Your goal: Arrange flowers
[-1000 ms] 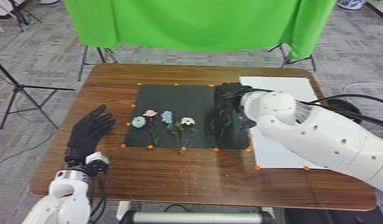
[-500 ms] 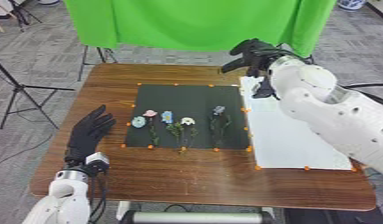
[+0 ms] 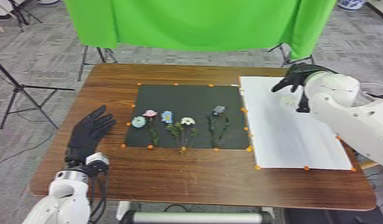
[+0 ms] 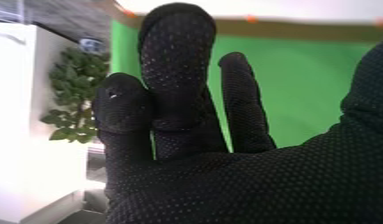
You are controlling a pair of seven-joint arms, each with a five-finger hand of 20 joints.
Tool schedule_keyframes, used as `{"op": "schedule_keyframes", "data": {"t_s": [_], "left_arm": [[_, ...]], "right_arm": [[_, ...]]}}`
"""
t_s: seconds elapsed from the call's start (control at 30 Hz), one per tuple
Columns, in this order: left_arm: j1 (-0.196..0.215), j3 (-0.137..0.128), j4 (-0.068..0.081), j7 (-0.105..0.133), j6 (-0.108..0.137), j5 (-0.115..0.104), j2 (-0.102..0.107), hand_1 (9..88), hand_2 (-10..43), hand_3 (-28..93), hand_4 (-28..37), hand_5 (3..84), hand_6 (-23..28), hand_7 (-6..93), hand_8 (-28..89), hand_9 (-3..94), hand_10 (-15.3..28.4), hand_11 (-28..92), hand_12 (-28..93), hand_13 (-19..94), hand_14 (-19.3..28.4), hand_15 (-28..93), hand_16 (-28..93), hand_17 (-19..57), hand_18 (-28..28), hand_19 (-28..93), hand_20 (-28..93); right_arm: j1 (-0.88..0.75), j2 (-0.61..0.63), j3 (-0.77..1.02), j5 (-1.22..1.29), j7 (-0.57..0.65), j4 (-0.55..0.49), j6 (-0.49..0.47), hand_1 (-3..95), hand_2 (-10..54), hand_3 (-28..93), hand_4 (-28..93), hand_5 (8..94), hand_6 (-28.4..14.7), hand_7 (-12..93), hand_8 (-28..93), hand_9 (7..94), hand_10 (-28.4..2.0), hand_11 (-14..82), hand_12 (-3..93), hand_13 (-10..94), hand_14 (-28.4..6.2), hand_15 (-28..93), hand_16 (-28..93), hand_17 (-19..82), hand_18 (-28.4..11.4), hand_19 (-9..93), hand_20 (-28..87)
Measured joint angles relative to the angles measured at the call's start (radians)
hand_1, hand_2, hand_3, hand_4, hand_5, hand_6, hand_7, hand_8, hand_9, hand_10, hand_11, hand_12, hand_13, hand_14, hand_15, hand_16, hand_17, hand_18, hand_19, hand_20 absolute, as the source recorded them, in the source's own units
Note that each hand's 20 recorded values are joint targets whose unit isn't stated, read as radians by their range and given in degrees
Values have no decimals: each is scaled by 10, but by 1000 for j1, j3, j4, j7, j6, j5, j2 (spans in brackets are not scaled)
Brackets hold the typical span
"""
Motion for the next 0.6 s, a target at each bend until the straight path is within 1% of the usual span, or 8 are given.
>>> {"op": "schedule_keyframes", "data": {"t_s": [0.13, 0.23, 0.4, 0.43, 0.5, 0.53, 0.57, 0.6], "left_arm": [[0, 0, 0, 1, 0, 0, 0, 214, -61, 724, -273, 439, 8, 128, -69, 440, 127, 167, 120, 354, 169, 164, 22, 55, 127, 52, 178], [0, 0, 0, 1, 0, 0, 0, 215, -60, 724, -272, 439, 8, 127, -69, 440, 127, 167, 121, 354, 169, 165, 22, 55, 127, 52, 178], [0, 1, 0, 2, 0, 0, -1, 217, -57, 721, -271, 440, 8, 127, -70, 440, 127, 168, 120, 354, 169, 166, 22, 55, 127, 53, 178], [-1, 1, 0, 2, 0, 0, -1, 218, -56, 720, -271, 440, 8, 127, -70, 440, 128, 168, 120, 354, 169, 167, 22, 55, 127, 53, 178], [-1, 1, 0, 2, 0, 0, -2, 218, -56, 720, -270, 440, 8, 127, -70, 440, 128, 168, 120, 354, 169, 167, 22, 55, 127, 53, 178], [-1, 1, 0, 2, 0, 0, -2, 218, -56, 720, -269, 440, 8, 128, -70, 440, 127, 168, 120, 354, 169, 167, 22, 55, 127, 53, 178], [-1, 1, 0, 1, 0, 0, -2, 218, -55, 718, -270, 440, 8, 127, -70, 440, 127, 168, 120, 354, 169, 166, 21, 55, 127, 53, 178], [0, 1, 0, 1, 0, 0, -2, 218, -55, 718, -270, 440, 8, 127, -70, 440, 128, 168, 120, 354, 169, 167, 21, 54, 127, 53, 178]], "right_arm": [[-25, 7, -6, -1, 1, 15, -4, 276, -95, 700, -149, 464, 32, 128, -91, 556, -144, 76, 144, 861, -56, 548, 264, 543, -179, 932, 438], [-39, 11, -16, -2, 0, 15, 6, 324, -95, 717, -162, 509, 39, 155, -107, 614, -131, 90, 151, 875, -45, 558, 265, 556, -175, 932, 452], [-53, 18, -52, -16, 0, 7, 71, 402, -95, 729, -181, 603, 44, 189, -126, 695, -125, 130, 162, 896, -33, 570, 271, 584, -165, 932, 483], [-56, 19, -55, -19, 1, 4, 84, 419, -95, 727, -193, 620, 42, 193, -93, 705, -123, 137, 166, 901, -31, 573, 274, 590, -164, 932, 492], [-63, 19, -62, -24, 4, 0, 109, 494, -95, 667, -202, 692, 25, 211, -9, 744, -118, 160, 176, 908, -28, 577, 280, 598, -162, 932, 503], [-65, 20, -66, -27, 7, -2, 120, 505, -95, 662, -204, 711, 23, 213, 3, 761, -117, 157, 195, 910, -27, 579, 281, 600, -161, 932, 505], [-68, 20, -69, -30, 11, -4, 132, 530, -95, 665, -209, 753, 21, 233, 20, 804, -113, 131, 257, 914, -24, 584, 285, 608, -160, 932, 513], [-70, 20, -74, -32, 14, -5, 146, 544, -95, 666, -215, 772, 20, 240, 29, 826, -111, 115, 287, 917, -22, 586, 287, 612, -157, 932, 518]]}}
